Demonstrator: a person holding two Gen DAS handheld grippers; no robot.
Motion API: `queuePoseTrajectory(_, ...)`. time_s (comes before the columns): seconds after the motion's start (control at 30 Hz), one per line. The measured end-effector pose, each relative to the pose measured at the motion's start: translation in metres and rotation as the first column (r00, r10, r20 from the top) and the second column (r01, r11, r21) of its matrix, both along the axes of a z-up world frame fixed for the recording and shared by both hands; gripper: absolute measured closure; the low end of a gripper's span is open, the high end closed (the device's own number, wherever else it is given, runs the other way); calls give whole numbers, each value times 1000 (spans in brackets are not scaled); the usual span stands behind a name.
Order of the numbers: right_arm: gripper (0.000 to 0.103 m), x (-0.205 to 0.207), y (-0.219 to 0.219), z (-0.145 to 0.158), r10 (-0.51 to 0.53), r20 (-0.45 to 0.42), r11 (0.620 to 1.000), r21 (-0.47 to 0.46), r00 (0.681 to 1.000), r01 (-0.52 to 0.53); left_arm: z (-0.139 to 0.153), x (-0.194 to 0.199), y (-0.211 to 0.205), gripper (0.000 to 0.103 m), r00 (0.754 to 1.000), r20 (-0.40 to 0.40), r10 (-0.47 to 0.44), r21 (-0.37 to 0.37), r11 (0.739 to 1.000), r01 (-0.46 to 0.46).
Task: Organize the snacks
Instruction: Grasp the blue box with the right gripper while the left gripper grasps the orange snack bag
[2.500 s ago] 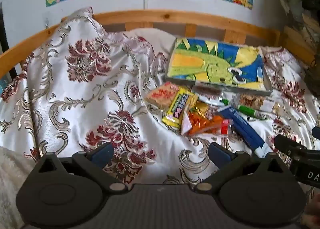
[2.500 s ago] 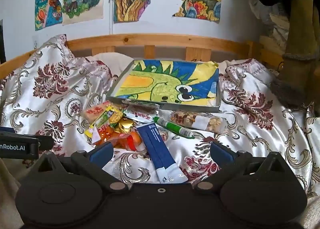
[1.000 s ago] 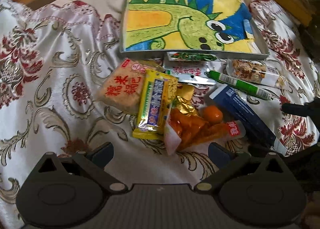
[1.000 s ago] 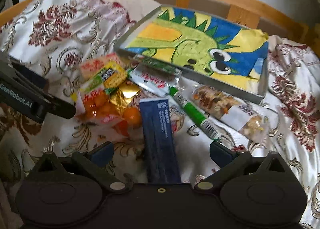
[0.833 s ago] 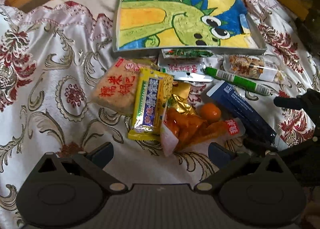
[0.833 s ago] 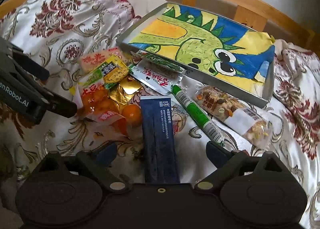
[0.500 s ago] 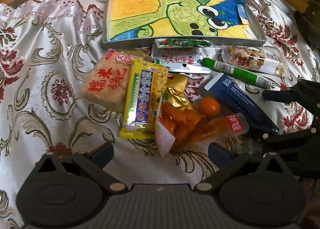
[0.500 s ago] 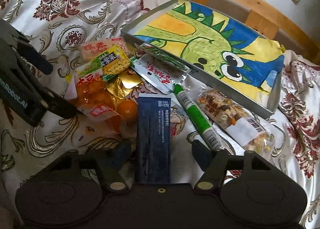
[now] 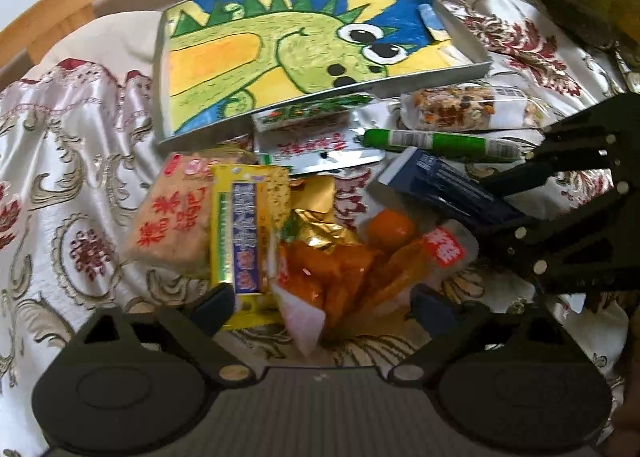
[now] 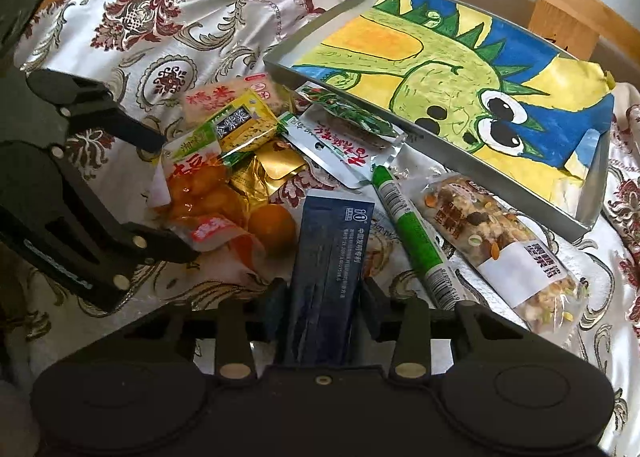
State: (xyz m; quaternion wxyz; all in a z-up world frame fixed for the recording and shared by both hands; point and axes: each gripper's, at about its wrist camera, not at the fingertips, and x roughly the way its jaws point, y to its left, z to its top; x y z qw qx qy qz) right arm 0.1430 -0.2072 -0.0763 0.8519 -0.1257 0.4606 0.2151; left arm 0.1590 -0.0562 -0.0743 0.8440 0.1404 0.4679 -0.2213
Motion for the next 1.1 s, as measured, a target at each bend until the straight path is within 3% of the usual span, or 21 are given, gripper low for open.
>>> queuePoseTrajectory(0.2, 62, 2, -5, 1, -15, -18, 1000, 26, 1000, 16, -6, -5, -9, 31, 998, 39, -50, 37, 998, 48)
queuePoseTrajectory(0.4, 57, 3, -2, -2, -33, -19, 999, 26, 999, 33, -7, 1, -11, 31, 998, 47, -29, 12, 1000, 29)
queuePoseTrajectory(0.53, 56, 2, 1, -5, -34, -12, 999, 21, 999, 34, -6, 2, -10, 37, 999, 51, -14, 7, 1000, 14)
queuePoseTrajectory(0.6, 64, 2, 1, -5, -38, -11, 999, 32, 999, 38, -5, 3, -9, 38, 999, 43, -1, 0, 1000, 1)
queuePoseTrajectory(0.7, 68, -1, 4, -2, -29, 6, 999, 28, 1000, 29, -2, 3, -8, 39, 999, 29, 19, -20, 1000, -19)
queuePoseTrajectory(1.1, 69, -6, -11, 25, -67, 84, 994, 95, 994, 59, 24, -8, -6, 40, 995, 70, 77, -81, 994, -72)
